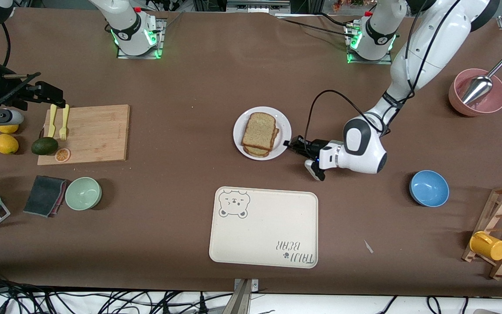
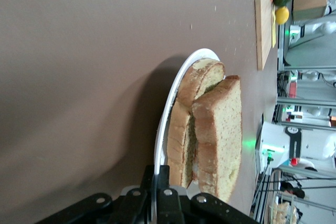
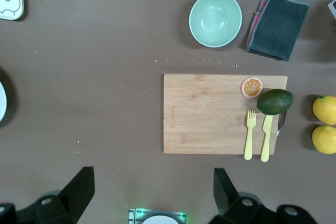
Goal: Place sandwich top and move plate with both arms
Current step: 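Slide the plate with the left gripper onto the bear-printed tray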
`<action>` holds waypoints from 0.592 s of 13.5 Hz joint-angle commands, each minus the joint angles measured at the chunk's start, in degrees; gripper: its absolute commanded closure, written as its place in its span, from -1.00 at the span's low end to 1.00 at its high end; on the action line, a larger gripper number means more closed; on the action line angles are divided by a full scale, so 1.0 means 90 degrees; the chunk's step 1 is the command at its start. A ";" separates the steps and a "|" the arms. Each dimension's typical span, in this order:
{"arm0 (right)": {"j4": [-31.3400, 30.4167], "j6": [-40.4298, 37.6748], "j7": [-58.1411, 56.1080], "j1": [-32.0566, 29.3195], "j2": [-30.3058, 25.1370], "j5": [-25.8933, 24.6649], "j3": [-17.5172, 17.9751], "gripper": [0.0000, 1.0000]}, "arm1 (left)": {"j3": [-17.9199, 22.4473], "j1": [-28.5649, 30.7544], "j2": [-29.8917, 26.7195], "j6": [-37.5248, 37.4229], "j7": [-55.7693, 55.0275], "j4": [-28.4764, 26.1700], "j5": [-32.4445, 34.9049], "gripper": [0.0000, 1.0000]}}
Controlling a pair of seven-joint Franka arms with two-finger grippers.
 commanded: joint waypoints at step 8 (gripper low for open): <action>0.0142 -0.0053 0.0002 -0.0029 0.0006 -0.0030 0.0032 -0.99 | 0.0052 0.0115 0.0436 -0.0024 -0.2360 0.2490 -0.0678 1.00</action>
